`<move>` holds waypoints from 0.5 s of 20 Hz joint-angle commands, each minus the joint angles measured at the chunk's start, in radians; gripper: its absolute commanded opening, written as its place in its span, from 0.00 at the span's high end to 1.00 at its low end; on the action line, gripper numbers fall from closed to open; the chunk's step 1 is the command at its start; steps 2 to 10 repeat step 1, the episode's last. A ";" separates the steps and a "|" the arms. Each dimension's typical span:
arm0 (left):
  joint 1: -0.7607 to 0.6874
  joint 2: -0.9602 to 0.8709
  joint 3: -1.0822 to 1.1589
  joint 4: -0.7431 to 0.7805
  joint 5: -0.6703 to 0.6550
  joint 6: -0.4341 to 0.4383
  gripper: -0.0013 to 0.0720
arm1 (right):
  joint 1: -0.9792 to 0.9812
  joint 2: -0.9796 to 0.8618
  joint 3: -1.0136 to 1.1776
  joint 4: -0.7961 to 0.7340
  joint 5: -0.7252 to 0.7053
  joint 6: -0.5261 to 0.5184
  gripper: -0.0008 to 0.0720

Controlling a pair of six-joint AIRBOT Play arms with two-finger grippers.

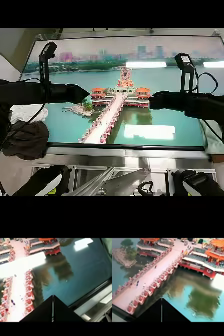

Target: Fold the shirts.

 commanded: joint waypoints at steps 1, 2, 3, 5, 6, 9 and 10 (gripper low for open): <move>-0.001 0.013 -0.009 0.002 -0.024 -0.001 0.95 | 0.010 0.001 -0.002 0.003 0.005 0.001 0.97; -0.001 0.013 -0.009 0.002 -0.024 -0.001 0.95 | 0.010 0.001 -0.002 0.003 0.005 0.001 0.97; -0.001 0.013 -0.009 0.002 -0.024 -0.001 0.95 | 0.010 0.001 -0.002 0.003 0.005 0.001 0.97; -0.001 0.013 -0.009 0.002 -0.024 -0.001 0.95 | 0.010 0.001 -0.002 0.003 0.005 0.001 0.97; -0.001 0.013 -0.009 0.002 -0.024 -0.001 0.95 | 0.010 0.001 -0.002 0.003 0.005 0.001 0.97; -0.001 0.013 -0.009 0.002 -0.024 -0.001 0.95 | 0.010 0.001 -0.002 0.003 0.005 0.001 0.97; -0.001 0.013 -0.009 0.002 -0.024 -0.001 0.95 | 0.010 0.001 -0.002 0.003 0.005 0.001 0.97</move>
